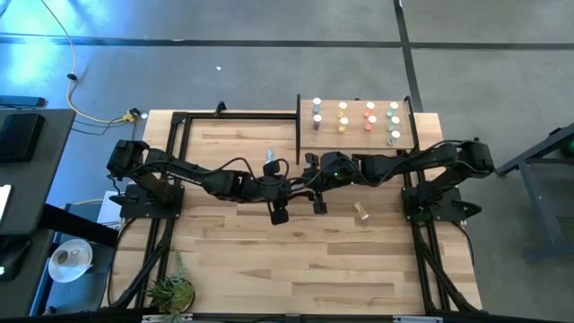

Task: Pick and place medicine bottles onto shelf by color
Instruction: Put the pink medicine bottle aligned with the other pink medicine bottle on the shelf

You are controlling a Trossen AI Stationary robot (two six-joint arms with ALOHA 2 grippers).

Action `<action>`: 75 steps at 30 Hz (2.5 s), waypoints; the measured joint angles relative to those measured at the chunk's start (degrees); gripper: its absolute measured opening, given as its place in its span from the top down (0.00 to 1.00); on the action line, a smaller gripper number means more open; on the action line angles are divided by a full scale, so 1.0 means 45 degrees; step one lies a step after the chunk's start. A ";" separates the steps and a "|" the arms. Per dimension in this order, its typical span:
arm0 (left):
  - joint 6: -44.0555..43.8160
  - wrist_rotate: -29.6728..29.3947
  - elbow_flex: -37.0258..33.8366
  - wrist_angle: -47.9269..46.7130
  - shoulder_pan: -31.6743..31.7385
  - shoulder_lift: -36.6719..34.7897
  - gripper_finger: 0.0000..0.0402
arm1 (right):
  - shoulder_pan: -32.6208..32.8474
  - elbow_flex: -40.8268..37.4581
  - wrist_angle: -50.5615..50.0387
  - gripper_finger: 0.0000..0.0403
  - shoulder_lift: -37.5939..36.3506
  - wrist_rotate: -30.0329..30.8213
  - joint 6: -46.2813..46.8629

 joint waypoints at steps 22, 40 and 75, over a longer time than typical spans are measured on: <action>0.0300 -0.0183 -0.0005 0.0031 0.0024 -0.0015 0.61 | -0.0070 -0.0034 -0.0552 0.72 -0.0641 0.0467 -0.0229; 0.1184 -0.0568 0.0010 -0.0100 0.0044 -0.0421 0.52 | -0.1223 -0.0015 -0.2909 0.72 -0.5801 0.2147 -0.0236; -0.0367 0.0690 -0.3599 0.3563 0.2059 -0.2040 0.53 | -0.2249 -0.3645 -0.5059 0.72 -1.0343 0.7684 0.2470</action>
